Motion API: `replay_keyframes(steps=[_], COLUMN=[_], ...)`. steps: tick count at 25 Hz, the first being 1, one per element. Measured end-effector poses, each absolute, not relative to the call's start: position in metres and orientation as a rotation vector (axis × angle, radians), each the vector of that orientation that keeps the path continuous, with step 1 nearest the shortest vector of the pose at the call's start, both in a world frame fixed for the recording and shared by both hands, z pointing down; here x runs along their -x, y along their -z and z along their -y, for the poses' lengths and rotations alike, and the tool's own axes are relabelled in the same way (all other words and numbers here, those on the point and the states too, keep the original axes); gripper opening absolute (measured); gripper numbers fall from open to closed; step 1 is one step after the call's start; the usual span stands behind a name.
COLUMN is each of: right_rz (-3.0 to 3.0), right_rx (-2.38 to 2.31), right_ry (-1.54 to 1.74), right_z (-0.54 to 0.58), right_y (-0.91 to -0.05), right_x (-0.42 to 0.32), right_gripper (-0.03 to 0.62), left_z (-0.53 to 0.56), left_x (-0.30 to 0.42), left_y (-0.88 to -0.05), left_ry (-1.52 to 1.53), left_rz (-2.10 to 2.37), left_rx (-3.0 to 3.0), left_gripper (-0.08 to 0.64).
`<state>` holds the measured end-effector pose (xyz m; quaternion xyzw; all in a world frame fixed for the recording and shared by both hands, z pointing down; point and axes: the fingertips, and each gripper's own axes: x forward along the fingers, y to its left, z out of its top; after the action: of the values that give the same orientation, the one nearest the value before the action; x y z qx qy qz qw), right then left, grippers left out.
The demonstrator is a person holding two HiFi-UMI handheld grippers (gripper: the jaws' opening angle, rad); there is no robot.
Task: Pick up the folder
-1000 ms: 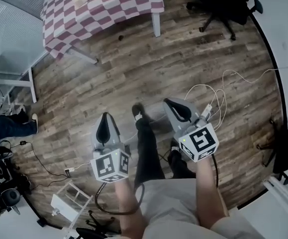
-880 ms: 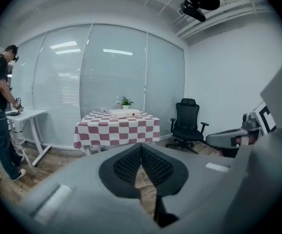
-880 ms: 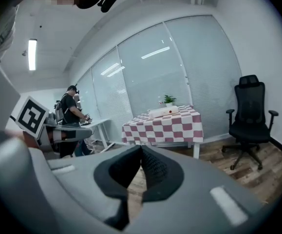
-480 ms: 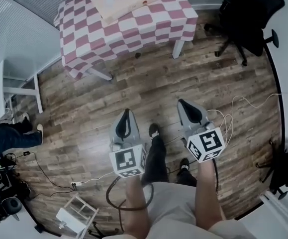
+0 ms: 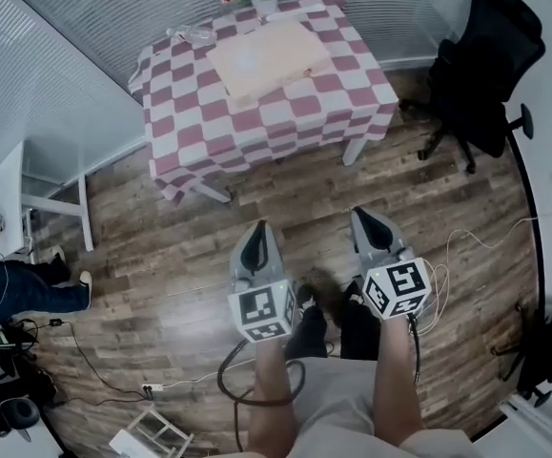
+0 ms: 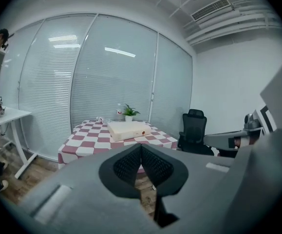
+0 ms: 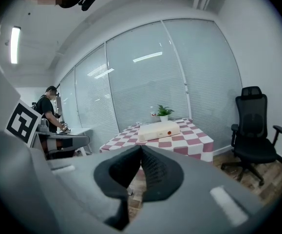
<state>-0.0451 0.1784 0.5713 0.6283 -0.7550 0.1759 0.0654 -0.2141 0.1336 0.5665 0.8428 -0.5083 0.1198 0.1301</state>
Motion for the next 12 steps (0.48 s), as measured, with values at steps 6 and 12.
replay_keyframes(steps=[6,12], right_rz=[2.304,2.353], right_rx=[-1.847,-1.775], right_ry=[-0.51,-0.487], right_z=[-0.133,-0.073], right_y=[-0.568,-0.556], right_x=[0.046,0.03], right_gripper=[0.002,0.002], left_z=[-0.096,-0.045], left_x=[0.213,0.207], left_y=[-0.561,-0.544], left_ry=[-0.338,-0.301], left_rz=[1.523,1.633], left_rx=[-2.435,-2.399], left_gripper=[0.008,0.008])
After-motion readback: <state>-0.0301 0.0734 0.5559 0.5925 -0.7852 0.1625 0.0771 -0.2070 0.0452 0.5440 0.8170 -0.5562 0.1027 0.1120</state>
